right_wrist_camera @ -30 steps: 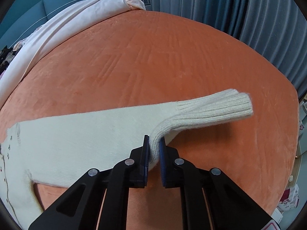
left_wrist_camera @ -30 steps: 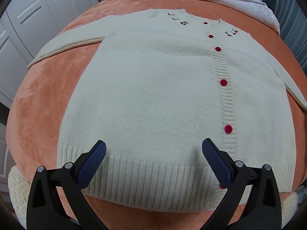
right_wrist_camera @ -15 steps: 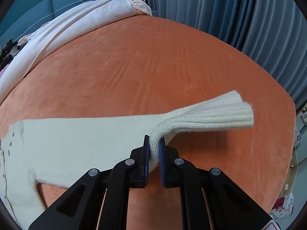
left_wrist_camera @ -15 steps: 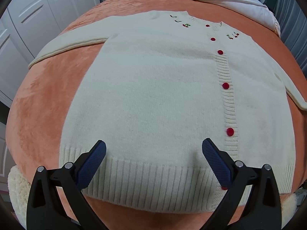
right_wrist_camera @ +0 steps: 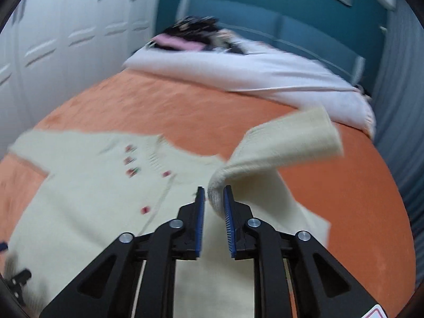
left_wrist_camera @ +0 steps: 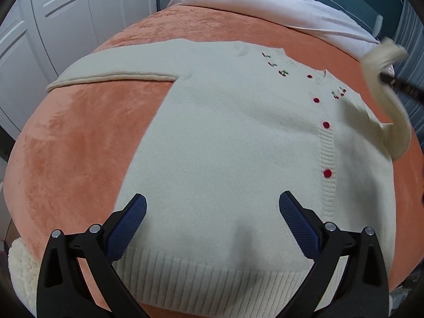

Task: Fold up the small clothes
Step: 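Lift the sleeve with the right gripper and fold it across the cardigan body, then grasp the other sleeve cuff with the left gripper and lift it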

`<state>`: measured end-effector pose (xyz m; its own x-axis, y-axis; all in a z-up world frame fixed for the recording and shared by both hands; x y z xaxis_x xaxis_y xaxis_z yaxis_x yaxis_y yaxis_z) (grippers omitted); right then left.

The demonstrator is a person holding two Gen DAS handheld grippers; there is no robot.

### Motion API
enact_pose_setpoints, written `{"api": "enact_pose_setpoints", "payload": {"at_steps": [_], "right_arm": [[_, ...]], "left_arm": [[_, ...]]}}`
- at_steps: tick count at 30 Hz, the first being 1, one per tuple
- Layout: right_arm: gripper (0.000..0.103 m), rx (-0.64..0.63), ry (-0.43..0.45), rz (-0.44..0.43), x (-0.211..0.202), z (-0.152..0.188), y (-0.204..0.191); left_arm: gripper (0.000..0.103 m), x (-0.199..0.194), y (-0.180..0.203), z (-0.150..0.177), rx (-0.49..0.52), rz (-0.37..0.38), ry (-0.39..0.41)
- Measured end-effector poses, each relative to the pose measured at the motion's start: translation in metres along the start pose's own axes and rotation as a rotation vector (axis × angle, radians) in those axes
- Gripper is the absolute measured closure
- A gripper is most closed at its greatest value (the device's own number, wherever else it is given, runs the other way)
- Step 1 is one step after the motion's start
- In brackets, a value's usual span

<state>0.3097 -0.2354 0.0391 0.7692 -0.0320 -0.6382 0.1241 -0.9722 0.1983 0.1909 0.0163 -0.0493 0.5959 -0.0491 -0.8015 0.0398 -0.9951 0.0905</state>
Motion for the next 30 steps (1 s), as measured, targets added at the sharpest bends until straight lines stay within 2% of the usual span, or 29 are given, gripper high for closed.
{"api": "enact_pose_setpoints", "payload": {"at_steps": [1, 3, 5, 9, 12, 15, 16, 19, 21, 22, 23, 24, 26, 28, 30], "right_arm": [[0.074, -0.043, -0.057, -0.059, 0.015, 0.012, -0.029], [0.074, -0.088, -0.135, -0.093, 0.034, 0.043, -0.066], [0.073, -0.006, -0.169, -0.104, 0.031, 0.069, -0.063], [0.068, 0.302, -0.19, -0.103, -0.001, 0.111, 0.001], [0.062, 0.428, -0.188, -0.042, -0.017, 0.13, 0.047], [0.061, 0.543, -0.188, -0.013, -0.017, 0.148, 0.083], [0.061, 0.579, -0.187, -0.003, -0.016, 0.151, 0.092], [0.06, 0.631, -0.178, 0.033, -0.014, 0.158, 0.11], [0.058, 0.642, -0.175, 0.047, -0.008, 0.159, 0.113], [0.057, 0.643, -0.171, 0.053, -0.007, 0.159, 0.114], [0.054, 0.644, -0.167, 0.057, -0.006, 0.159, 0.114], [0.054, 0.644, -0.164, 0.054, -0.004, 0.158, 0.113], [0.054, 0.636, -0.16, 0.05, -0.001, 0.157, 0.11], [0.054, 0.622, -0.152, 0.039, -0.001, 0.156, 0.107], [0.054, 0.603, -0.147, 0.038, 0.002, 0.154, 0.103]], "left_arm": [[0.005, 0.003, -0.004, -0.006, -0.011, 0.005, 0.001], [0.005, 0.008, -0.007, -0.019, -0.024, 0.023, 0.004], [0.005, 0.016, -0.006, -0.037, -0.038, 0.066, 0.016], [0.005, 0.046, 0.015, -0.075, -0.082, 0.193, -0.001], [0.005, 0.086, 0.041, -0.106, -0.133, 0.264, -0.024], [0.005, 0.133, 0.069, -0.131, -0.182, 0.317, -0.057], [0.005, 0.151, 0.08, -0.135, -0.197, 0.33, -0.089], [0.007, 0.191, 0.104, -0.139, -0.22, 0.302, -0.149], [0.023, 0.197, 0.113, -0.14, -0.195, 0.228, -0.118], [0.051, 0.196, 0.117, -0.143, -0.178, 0.222, -0.088], [0.084, 0.193, 0.122, -0.147, -0.17, 0.267, -0.081], [0.092, 0.189, 0.122, -0.152, -0.183, 0.333, -0.079], [0.092, 0.17, 0.114, -0.165, -0.227, 0.389, -0.015], [0.092, 0.147, 0.102, -0.175, -0.24, 0.412, 0.061], [0.092, 0.132, 0.085, -0.174, -0.255, 0.415, 0.1]]}}
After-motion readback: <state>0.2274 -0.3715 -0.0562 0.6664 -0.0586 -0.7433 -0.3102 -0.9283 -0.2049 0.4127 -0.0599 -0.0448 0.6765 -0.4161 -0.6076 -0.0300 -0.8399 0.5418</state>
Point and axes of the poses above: each gripper's, at about its wrist camera, not at the fingertips, and x roughly the way its jaws point, y to its right, z to its underside, the point moved 3 cm from there along x, roughly the way its jaws point, and after that the axes turned 7 degrees about y, right-handed, at the moved point
